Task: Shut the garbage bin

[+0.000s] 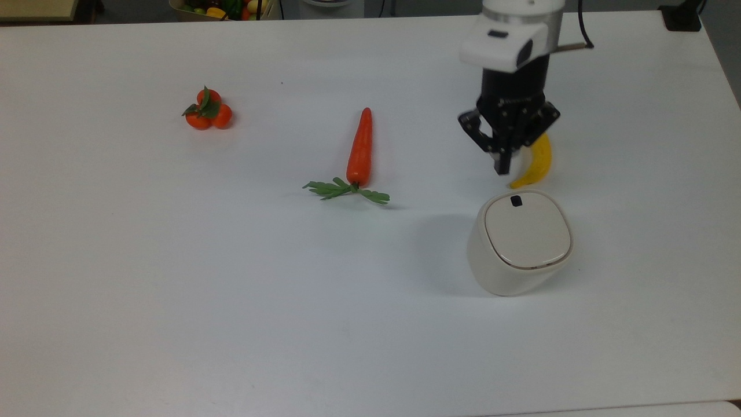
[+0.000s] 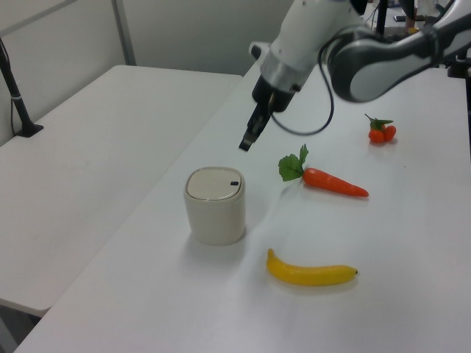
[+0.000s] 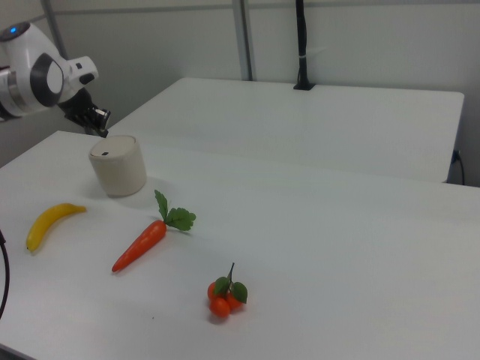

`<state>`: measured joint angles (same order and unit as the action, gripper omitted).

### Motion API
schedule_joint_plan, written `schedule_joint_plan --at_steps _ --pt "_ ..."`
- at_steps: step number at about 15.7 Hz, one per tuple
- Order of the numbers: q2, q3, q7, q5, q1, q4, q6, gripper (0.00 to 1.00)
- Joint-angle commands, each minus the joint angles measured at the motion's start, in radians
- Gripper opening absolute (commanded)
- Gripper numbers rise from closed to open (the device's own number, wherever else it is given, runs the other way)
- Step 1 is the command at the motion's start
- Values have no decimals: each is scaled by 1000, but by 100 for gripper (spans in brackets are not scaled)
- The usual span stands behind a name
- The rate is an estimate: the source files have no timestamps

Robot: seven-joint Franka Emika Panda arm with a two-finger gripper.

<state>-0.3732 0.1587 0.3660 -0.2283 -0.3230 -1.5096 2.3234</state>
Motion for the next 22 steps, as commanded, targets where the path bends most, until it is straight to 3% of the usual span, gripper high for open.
schedule_joint_plan --at_steps 1,2,4,5,8,13,17,20,22 --pt "108 2 17 122 57 -46 -139 36" --pt "128 1 16 171 79 -46 -192 54" --pt "158 1 16 201 116 -28 -292 95" --pt "168 1 16 201 122 -23 -332 100" --pt "218 2 16 207 182 -14 -415 100" --pt "336 -14 14 205 222 -37 -666 100" --pt "456 -106 -1 236 219 -95 -775 100" --pt "476 -180 -73 286 197 -100 -777 100" --pt "462 -199 -132 293 179 -97 -754 100"
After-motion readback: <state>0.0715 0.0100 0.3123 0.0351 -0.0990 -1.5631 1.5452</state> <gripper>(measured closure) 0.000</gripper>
